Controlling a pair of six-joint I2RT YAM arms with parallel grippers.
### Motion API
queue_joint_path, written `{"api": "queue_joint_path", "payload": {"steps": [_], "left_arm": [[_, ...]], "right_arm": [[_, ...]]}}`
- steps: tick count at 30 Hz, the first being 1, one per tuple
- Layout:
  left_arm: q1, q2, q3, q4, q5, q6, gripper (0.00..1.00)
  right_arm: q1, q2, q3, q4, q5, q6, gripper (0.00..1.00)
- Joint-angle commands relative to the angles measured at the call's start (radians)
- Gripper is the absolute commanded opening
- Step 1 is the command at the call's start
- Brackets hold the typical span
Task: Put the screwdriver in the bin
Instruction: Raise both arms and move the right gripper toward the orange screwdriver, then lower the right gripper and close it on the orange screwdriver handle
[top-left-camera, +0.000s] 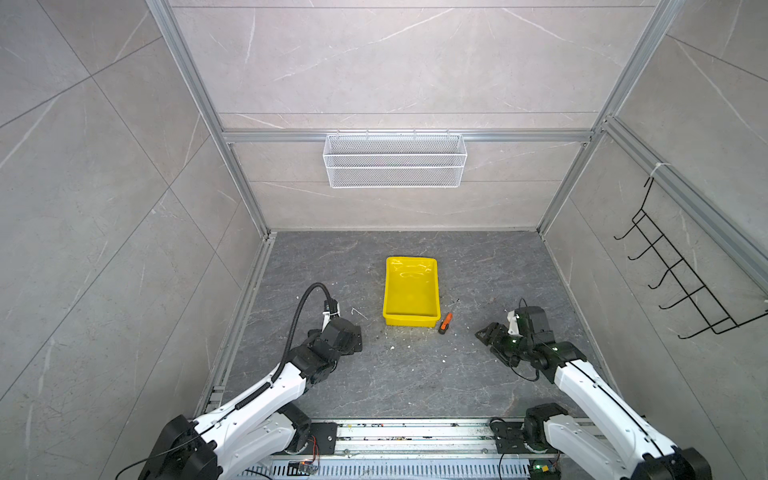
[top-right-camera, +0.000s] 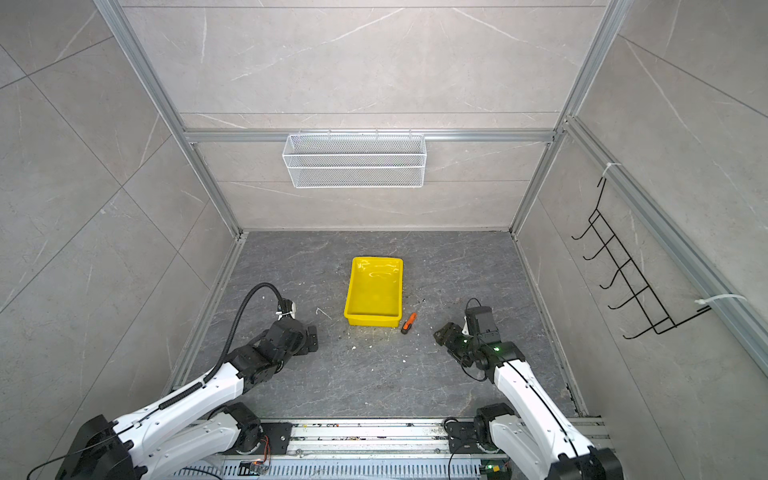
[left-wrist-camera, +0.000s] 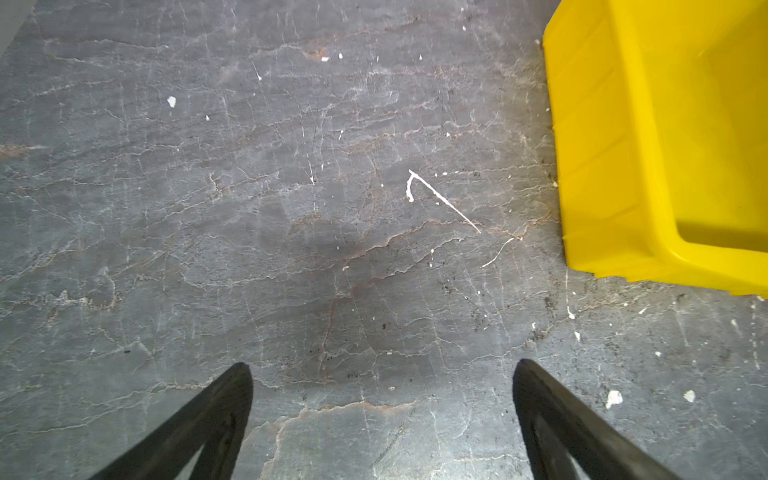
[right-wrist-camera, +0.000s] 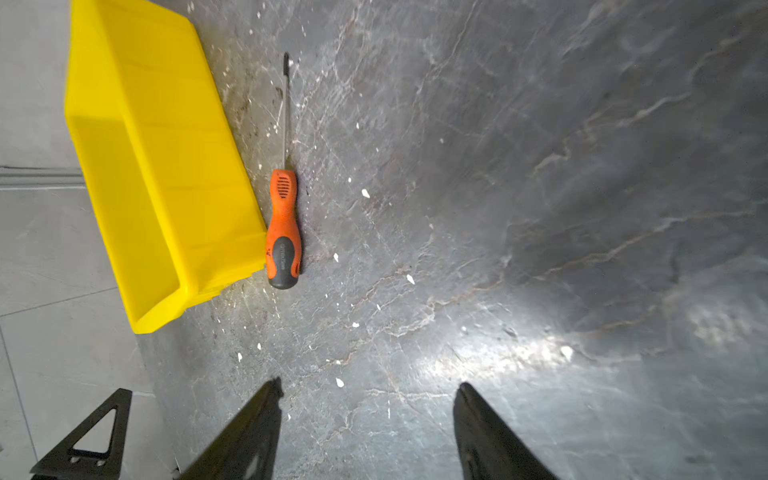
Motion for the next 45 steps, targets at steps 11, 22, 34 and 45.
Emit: {"api": "queue_joint_path", "payload": {"steps": [11, 22, 34, 45], "left_arm": [[-0.002, -0.122, -0.029, -0.044, -0.098, -0.031, 1.0], [-0.003, -0.161, -0.06, 0.03, -0.053, 0.01, 0.99], [-0.004, -0.232, -0.089, 0.025, -0.064, 0.001, 1.0], [-0.003, -0.23, -0.09, 0.029, -0.072, 0.005, 1.0]], "right_arm": [[0.173, 0.407, 0.278, 0.074, 0.162, 0.212, 0.59], [0.221, 0.509, 0.379, -0.012, 0.248, 0.303, 0.48], [0.27, 0.616, 0.391, 0.094, 0.305, 0.375, 0.42], [0.284, 0.713, 0.44, 0.101, 0.338, 0.381, 0.41]]}}
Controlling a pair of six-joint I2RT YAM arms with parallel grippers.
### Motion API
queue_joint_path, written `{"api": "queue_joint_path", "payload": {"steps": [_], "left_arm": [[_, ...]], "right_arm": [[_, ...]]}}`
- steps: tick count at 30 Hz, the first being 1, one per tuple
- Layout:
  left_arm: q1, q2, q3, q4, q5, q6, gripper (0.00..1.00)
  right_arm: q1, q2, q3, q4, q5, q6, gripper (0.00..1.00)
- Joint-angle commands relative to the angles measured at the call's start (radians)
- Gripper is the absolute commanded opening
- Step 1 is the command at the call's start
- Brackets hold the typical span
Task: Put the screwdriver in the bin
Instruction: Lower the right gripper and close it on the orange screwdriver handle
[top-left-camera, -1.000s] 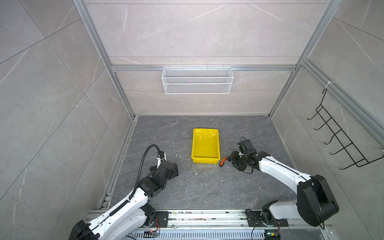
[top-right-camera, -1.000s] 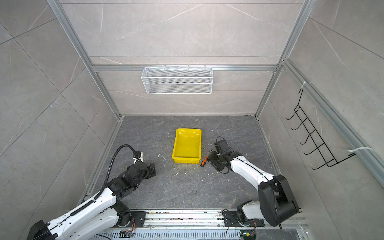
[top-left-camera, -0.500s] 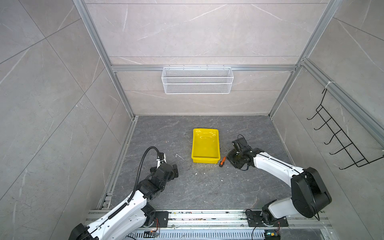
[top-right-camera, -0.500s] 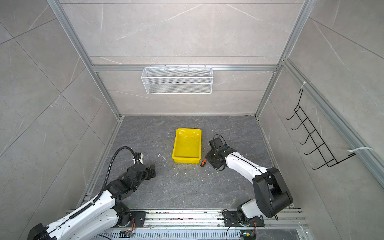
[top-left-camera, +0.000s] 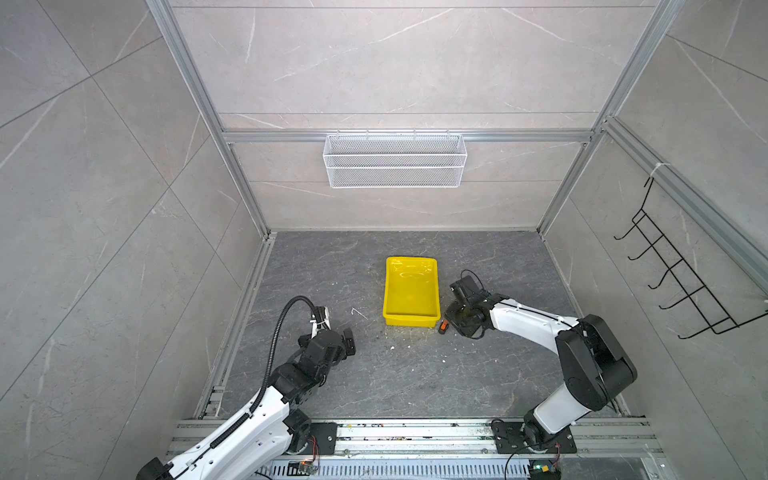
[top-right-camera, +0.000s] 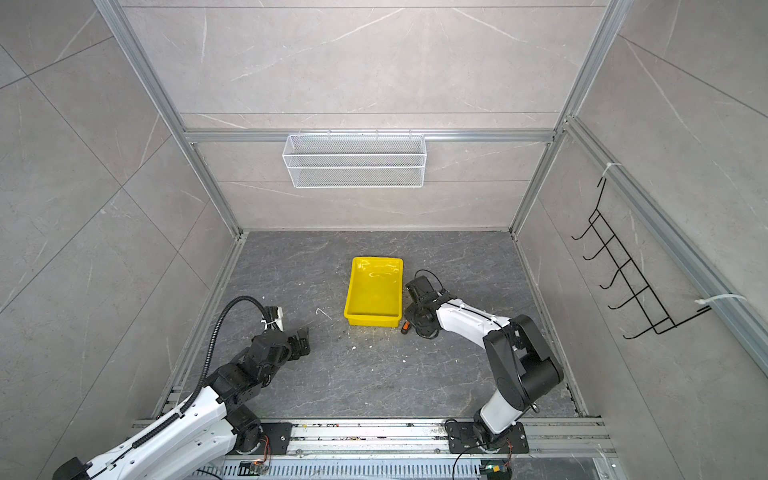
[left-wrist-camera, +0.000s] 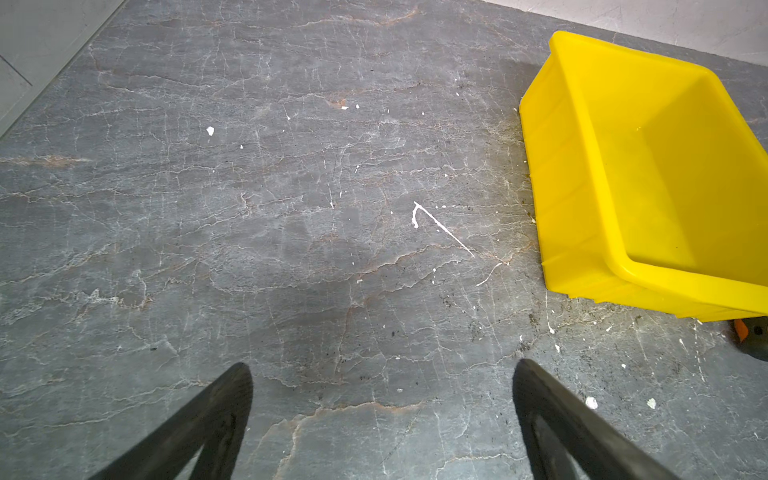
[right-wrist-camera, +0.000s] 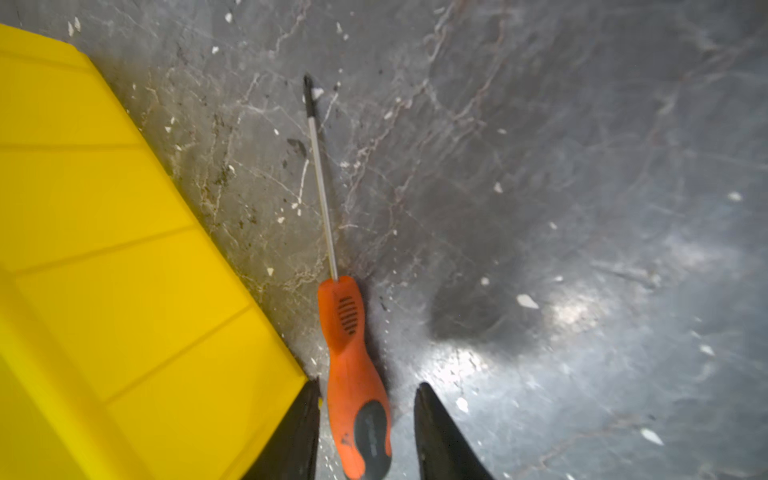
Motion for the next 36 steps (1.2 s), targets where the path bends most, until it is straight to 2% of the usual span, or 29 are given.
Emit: {"api": "queue_joint_path", "payload": {"steps": [1, 5, 8, 14, 21, 26, 29, 32, 36], "left_arm": [[-0.002, 0.002, 0.006, 0.014, -0.037, 0.008, 1.0], [-0.003, 0.0, 0.006, 0.013, -0.039, 0.005, 1.0], [-0.003, 0.002, 0.006, 0.014, -0.036, 0.006, 1.0], [-0.003, 0.014, 0.007, 0.025, -0.04, 0.01, 1.0], [-0.003, 0.04, 0.02, 0.007, -0.052, -0.003, 0.99], [-0.003, 0.061, 0.028, 0.004, -0.036, -0.003, 0.99], [-0.003, 0.065, 0.03, 0.004, -0.024, -0.001, 1.0], [-0.003, 0.064, 0.029, 0.005, -0.025, -0.003, 0.99], [-0.003, 0.069, 0.028, 0.008, -0.017, -0.005, 1.0]], "right_arm": [[0.006, 0.049, 0.028, 0.015, 0.015, 0.014, 0.4], [0.015, 0.108, 0.034, 0.023, 0.018, 0.062, 0.39], [0.028, 0.115, 0.025, 0.024, 0.071, 0.097, 0.37], [0.03, 0.122, 0.034, 0.006, 0.086, 0.118, 0.34], [0.032, 0.093, -0.035, 0.055, 0.092, 0.14, 0.13], [0.068, 0.037, -0.066, 0.048, 0.125, 0.085, 0.1], [0.085, -0.05, -0.127, 0.023, 0.142, 0.046, 0.1], [0.086, -0.151, -0.179, -0.012, 0.163, -0.059, 0.09], [0.1, -0.24, -0.178, -0.149, 0.243, -0.206, 0.08]]}}
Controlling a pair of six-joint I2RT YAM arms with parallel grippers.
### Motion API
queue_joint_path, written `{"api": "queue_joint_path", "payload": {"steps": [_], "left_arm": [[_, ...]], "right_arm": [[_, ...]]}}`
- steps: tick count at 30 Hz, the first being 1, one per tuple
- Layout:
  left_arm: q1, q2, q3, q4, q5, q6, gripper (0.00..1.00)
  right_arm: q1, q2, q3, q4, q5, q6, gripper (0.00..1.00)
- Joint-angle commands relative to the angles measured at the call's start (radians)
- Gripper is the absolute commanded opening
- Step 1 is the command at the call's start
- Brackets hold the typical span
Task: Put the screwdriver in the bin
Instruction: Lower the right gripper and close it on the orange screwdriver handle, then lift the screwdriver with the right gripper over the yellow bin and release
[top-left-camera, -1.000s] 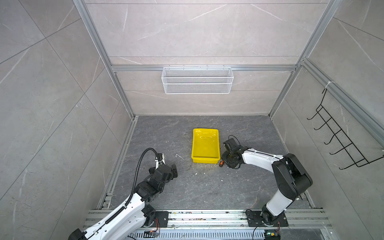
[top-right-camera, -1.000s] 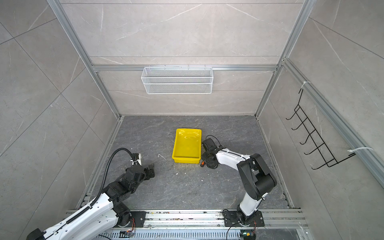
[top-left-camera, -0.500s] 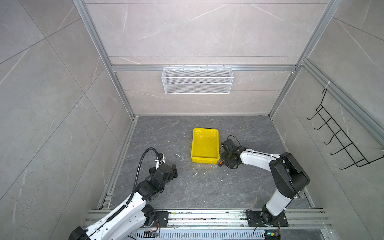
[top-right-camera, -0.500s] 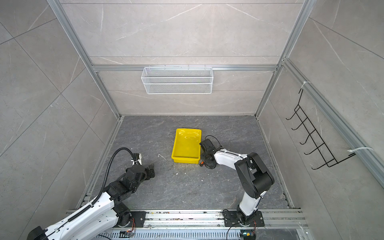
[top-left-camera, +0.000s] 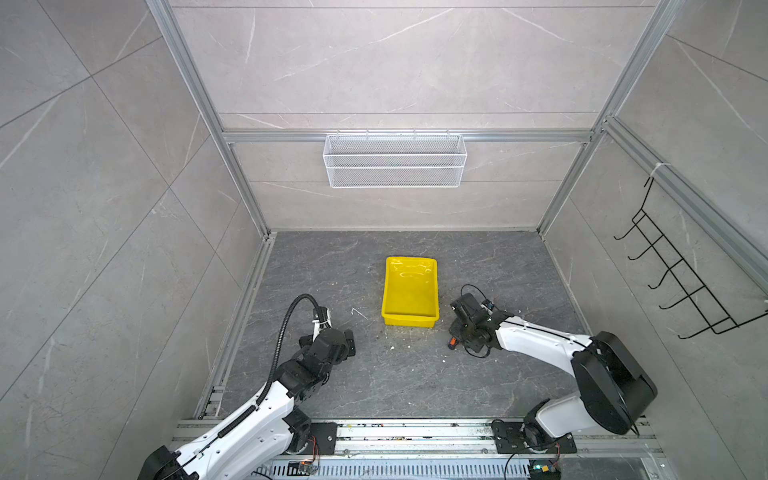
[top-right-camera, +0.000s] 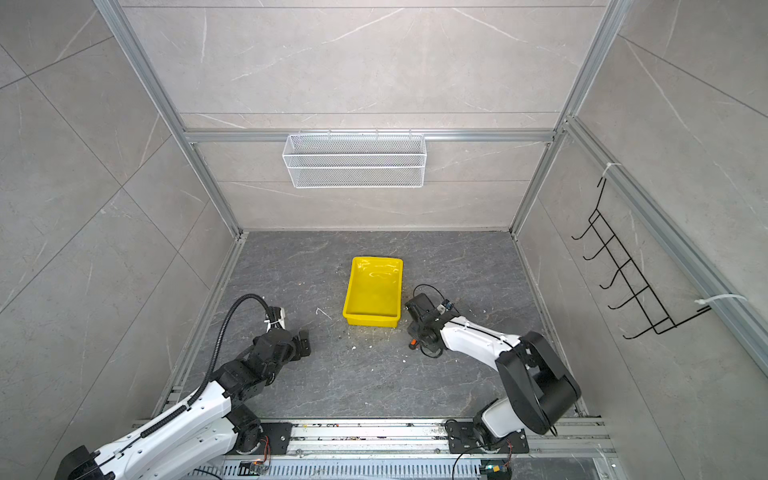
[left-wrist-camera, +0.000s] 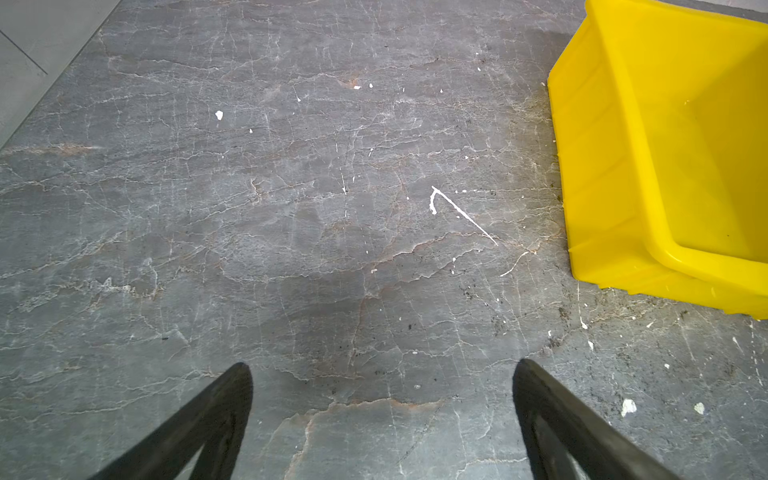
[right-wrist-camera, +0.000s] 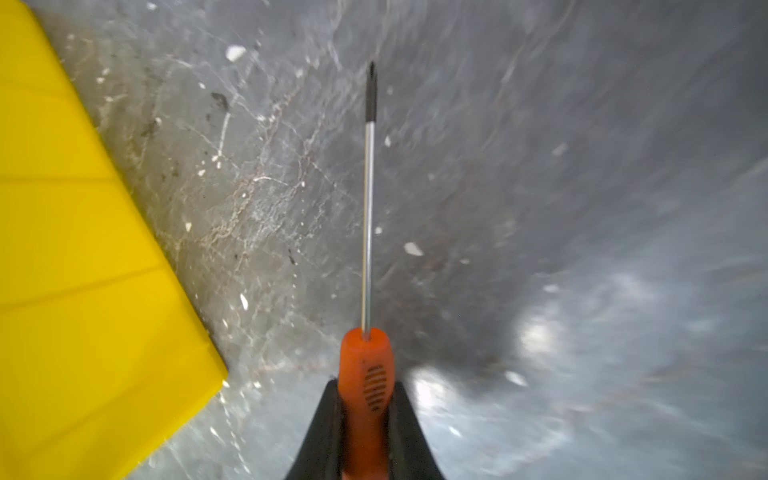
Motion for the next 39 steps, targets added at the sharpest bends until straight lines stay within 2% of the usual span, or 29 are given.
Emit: {"api": "queue_joint_path", "payload": {"steps": [1, 8, 19, 24, 30, 39], "left_arm": [[-0.003, 0.003, 0.03, 0.001, 0.003, -0.007, 1.0], [-0.003, 0.003, 0.033, -0.015, -0.017, -0.019, 1.0], [-0.003, -0.022, 0.031, -0.035, -0.018, -0.024, 1.0], [-0.003, -0.056, 0.014, -0.028, -0.031, -0.027, 1.0], [-0.003, -0.069, 0.006, -0.031, -0.043, -0.035, 0.99], [-0.003, -0.027, 0.02, -0.026, -0.047, -0.031, 1.0]], "right_arm": [[0.019, -0.075, -0.009, -0.14, 0.106, -0.141, 0.08], [0.039, -0.165, -0.001, -0.179, 0.15, -0.243, 0.08], [0.116, -0.215, 0.172, -0.369, 0.23, -0.285, 0.08], [0.13, -0.206, 0.251, -0.391, 0.221, -0.302, 0.08], [0.155, -0.091, 0.395, -0.355, 0.207, -0.32, 0.08], [0.184, 0.242, 0.722, -0.347, 0.157, -0.384, 0.08]]}}
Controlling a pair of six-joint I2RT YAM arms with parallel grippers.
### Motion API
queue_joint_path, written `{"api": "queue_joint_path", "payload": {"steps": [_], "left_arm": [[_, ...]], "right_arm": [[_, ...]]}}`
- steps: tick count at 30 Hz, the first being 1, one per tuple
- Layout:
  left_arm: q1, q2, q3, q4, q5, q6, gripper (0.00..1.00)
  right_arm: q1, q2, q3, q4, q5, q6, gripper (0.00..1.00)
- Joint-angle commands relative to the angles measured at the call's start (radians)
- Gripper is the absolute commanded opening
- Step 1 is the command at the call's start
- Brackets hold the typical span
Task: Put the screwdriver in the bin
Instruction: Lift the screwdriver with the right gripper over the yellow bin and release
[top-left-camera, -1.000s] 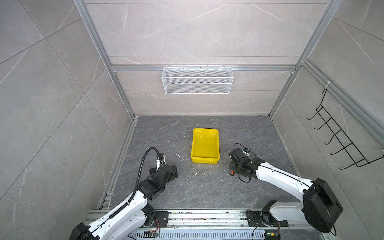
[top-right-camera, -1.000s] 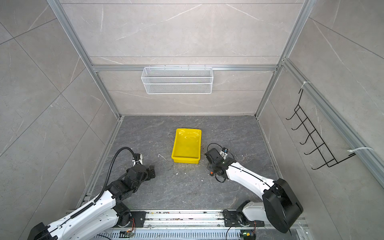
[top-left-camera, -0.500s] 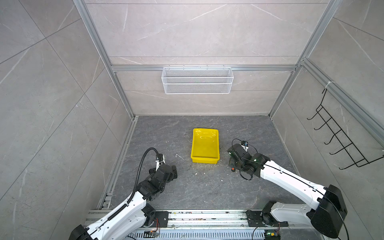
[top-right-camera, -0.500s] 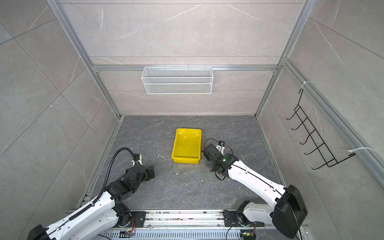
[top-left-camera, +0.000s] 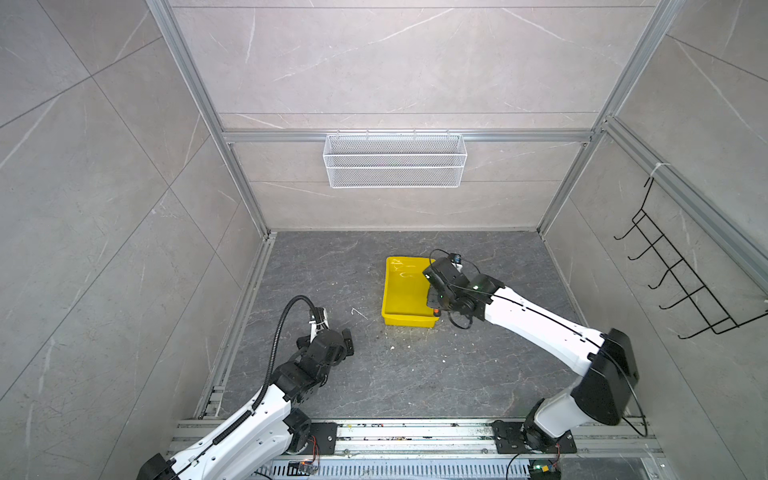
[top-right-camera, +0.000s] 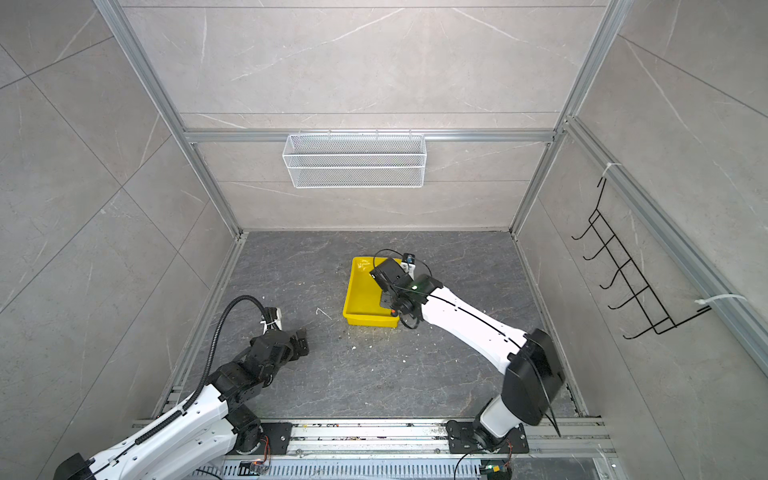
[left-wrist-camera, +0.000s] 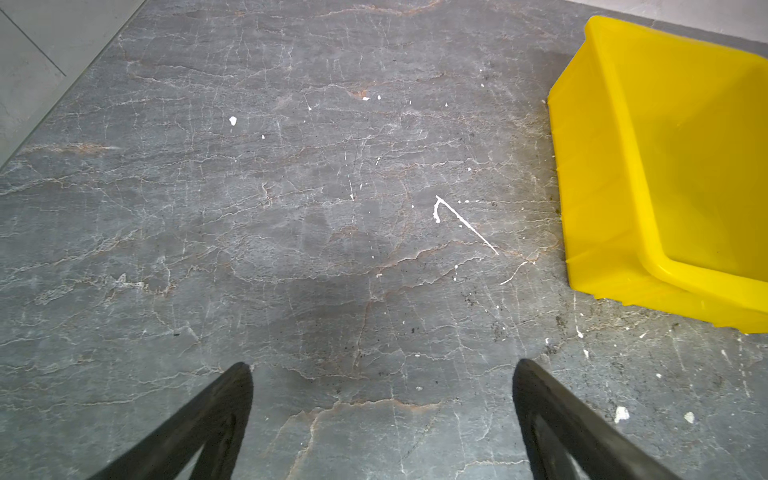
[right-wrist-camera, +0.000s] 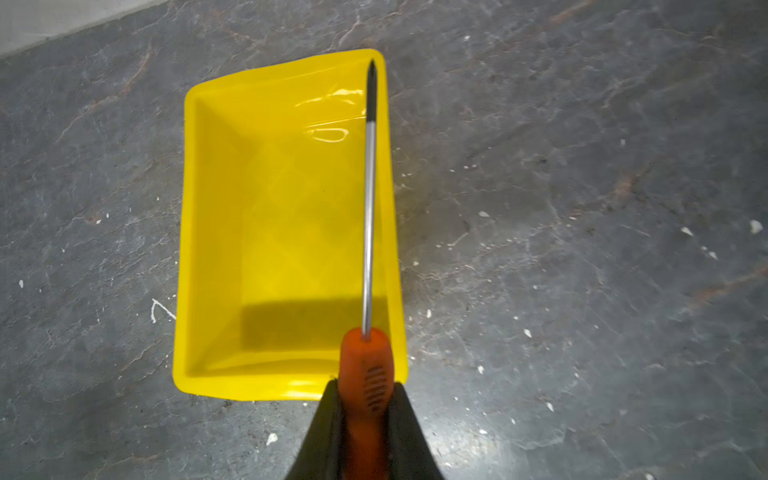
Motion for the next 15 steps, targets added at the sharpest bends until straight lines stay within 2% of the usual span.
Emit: {"api": "queue_joint_path", "payload": {"steps": [1, 9, 15], "left_arm": [[-0.003, 0.012, 0.021, 0.003, -0.023, -0.009, 0.99], [-0.002, 0.029, 0.027, 0.005, -0.02, -0.003, 1.0], [-0.002, 0.03, 0.017, 0.05, -0.032, 0.018, 1.0]], "right_arm": [[0.008, 0.107, 0.109, 0.005, -0.015, -0.037, 0.08], [0.01, 0.423, 0.382, 0.014, -0.078, -0.057, 0.08], [0.011, 0.606, 0.592, -0.071, -0.103, -0.034, 0.08]]}}
